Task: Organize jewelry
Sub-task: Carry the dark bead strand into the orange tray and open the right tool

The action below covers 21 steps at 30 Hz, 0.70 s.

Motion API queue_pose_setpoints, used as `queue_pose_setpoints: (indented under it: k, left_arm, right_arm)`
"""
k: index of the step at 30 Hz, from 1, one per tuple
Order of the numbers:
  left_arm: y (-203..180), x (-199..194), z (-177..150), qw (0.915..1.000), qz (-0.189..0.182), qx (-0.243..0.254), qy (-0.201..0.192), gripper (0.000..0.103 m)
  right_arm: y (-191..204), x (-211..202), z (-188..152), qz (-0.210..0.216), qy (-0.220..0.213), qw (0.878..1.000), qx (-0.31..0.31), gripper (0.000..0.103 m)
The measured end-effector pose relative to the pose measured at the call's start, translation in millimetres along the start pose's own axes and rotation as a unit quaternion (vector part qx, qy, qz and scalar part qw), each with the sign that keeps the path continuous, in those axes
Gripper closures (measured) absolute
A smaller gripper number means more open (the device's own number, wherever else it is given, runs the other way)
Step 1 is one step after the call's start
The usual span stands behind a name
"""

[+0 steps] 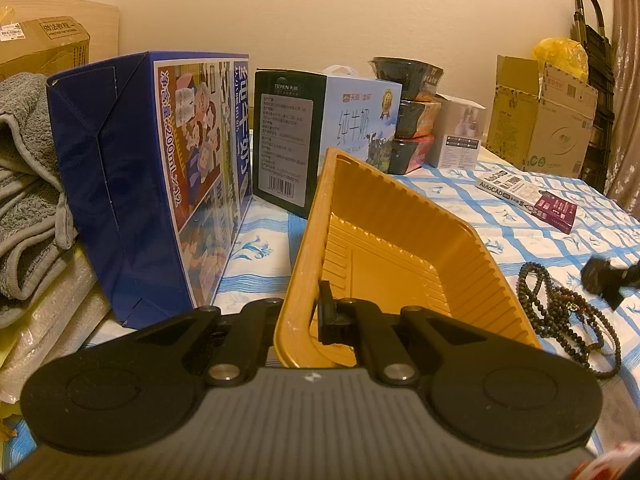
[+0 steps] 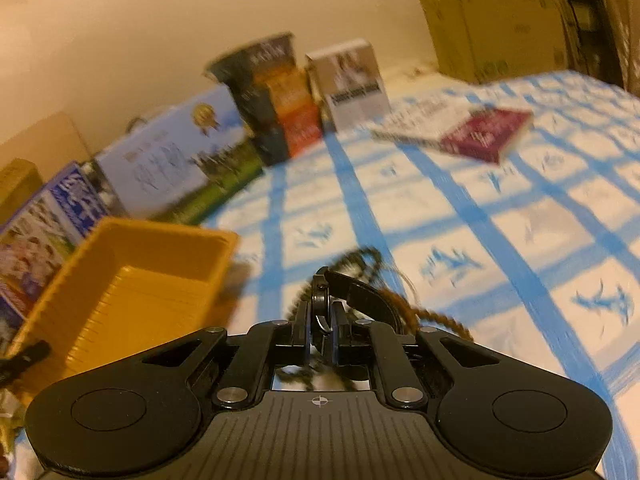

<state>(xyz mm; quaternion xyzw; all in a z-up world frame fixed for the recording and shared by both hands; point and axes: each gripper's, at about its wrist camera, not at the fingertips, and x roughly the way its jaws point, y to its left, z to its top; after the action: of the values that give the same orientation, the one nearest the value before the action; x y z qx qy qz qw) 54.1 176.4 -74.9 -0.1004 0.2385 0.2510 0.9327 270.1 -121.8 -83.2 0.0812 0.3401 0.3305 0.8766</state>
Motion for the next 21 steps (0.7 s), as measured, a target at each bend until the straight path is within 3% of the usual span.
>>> queue_pose_setpoints:
  k: [7, 14, 21]
  left_arm:
    - [-1.4, -2.2, 0.5, 1.0000, -0.001, 0.001, -0.001, 0.098]
    - [-2.6, -3.5, 0.0, 1.0000, -0.002, 0.000, -0.001, 0.098]
    - [-2.7, -4.9, -1.1, 1.0000, -0.004, -0.001, -0.001, 0.098]
  right_arm:
    - [50.4, -19.4, 10.4, 0.077, -0.012, 0.997, -0.029, 0.094]
    - [114.1, -2.1, -12.8, 0.165, 0.033, 0.983, -0.067, 0.094]
    - [157.6, 35.1, -32.6, 0.195, 0.081, 0.974, -0.085, 0.094]
